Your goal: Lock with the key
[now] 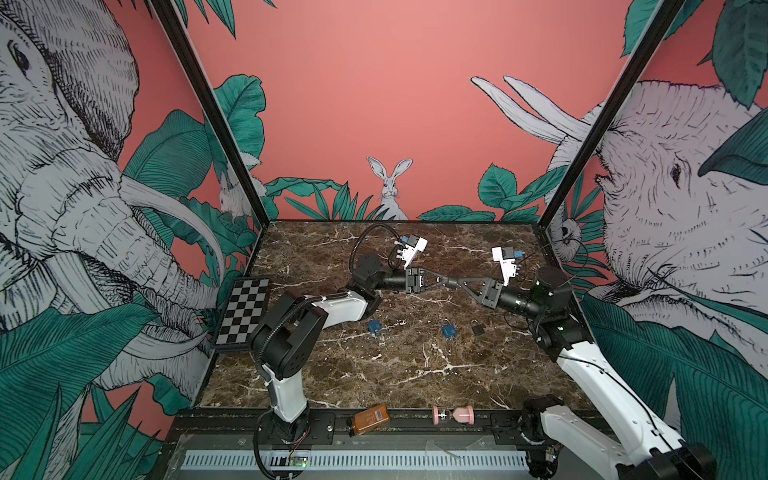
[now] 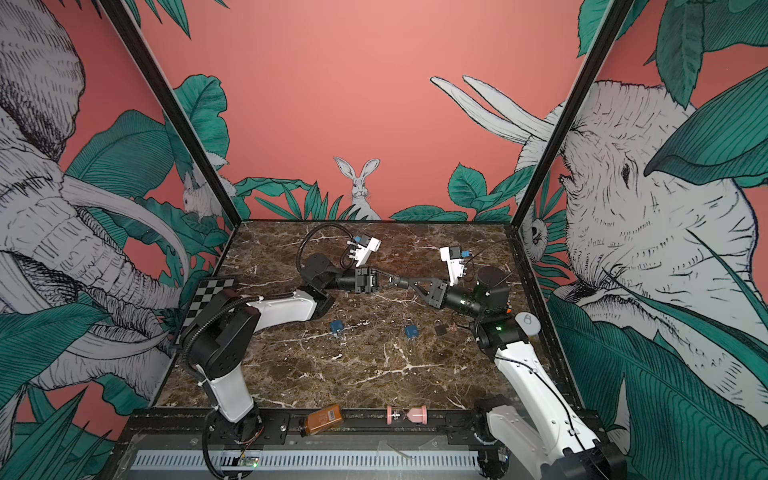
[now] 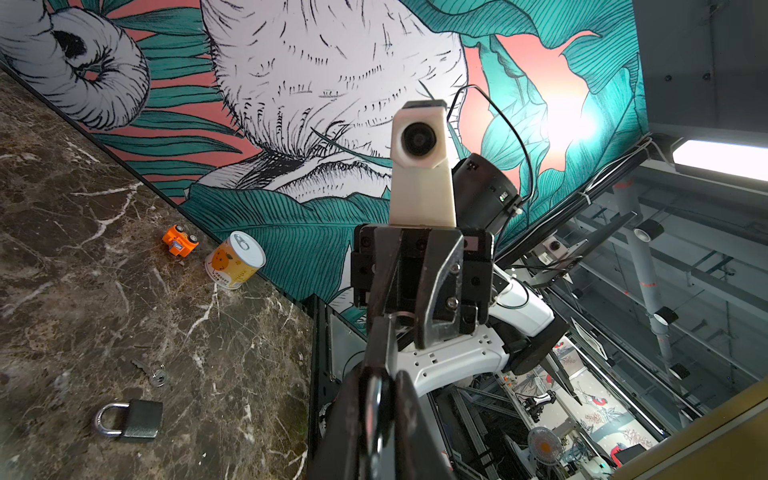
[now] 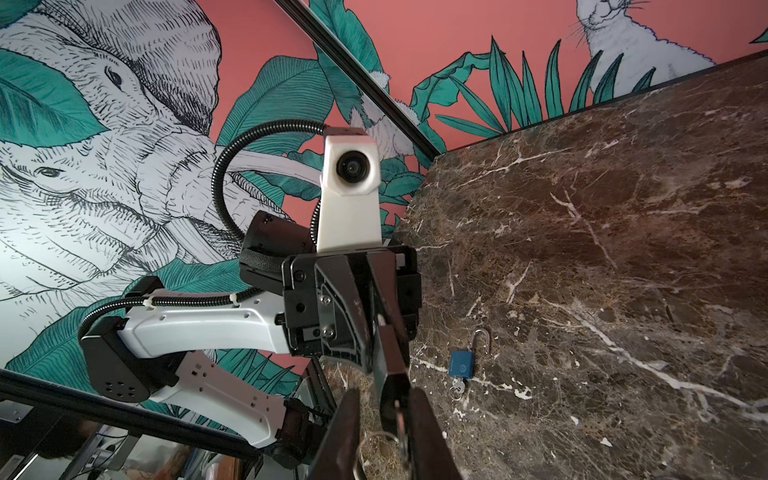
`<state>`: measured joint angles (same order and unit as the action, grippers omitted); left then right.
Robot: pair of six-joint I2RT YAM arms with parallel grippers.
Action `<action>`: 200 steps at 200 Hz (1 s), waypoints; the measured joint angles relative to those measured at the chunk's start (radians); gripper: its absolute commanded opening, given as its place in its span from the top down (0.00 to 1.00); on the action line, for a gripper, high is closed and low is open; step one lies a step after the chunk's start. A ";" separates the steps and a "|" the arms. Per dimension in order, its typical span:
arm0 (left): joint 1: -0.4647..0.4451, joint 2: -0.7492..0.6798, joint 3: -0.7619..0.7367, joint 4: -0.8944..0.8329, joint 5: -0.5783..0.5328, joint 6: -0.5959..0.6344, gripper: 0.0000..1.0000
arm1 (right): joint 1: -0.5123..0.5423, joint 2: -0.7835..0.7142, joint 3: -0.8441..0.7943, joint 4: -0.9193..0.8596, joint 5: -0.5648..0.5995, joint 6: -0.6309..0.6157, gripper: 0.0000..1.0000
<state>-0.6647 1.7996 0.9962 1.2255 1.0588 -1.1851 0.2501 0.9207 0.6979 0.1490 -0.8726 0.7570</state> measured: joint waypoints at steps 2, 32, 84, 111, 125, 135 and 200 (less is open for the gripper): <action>0.000 0.000 0.000 0.000 0.000 0.000 1.00 | 0.000 0.000 -0.002 0.000 0.000 0.002 0.89; 0.000 0.000 0.000 -0.003 0.003 -0.002 1.00 | -0.001 0.004 -0.019 0.019 -0.010 0.018 0.99; 0.001 0.000 0.000 -0.003 0.003 0.001 1.00 | -0.002 0.006 -0.020 0.027 -0.015 0.026 1.00; 0.004 0.000 0.000 -0.008 0.004 0.010 1.00 | -0.008 0.006 -0.028 0.037 -0.015 0.029 1.00; 0.008 0.000 0.000 -0.009 0.004 0.012 1.00 | -0.012 0.005 -0.038 0.056 -0.016 0.039 1.00; 0.011 0.000 -0.001 -0.009 0.004 0.012 1.00 | -0.015 0.003 -0.043 0.066 -0.020 0.045 1.00; 0.048 0.000 -0.004 -0.009 -0.005 0.016 1.00 | -0.043 -0.017 -0.056 0.110 -0.046 0.075 1.00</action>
<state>-0.6167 1.7996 0.9920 1.2167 1.0538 -1.1687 0.2070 0.9039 0.6415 0.2588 -0.9184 0.8322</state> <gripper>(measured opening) 0.136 0.048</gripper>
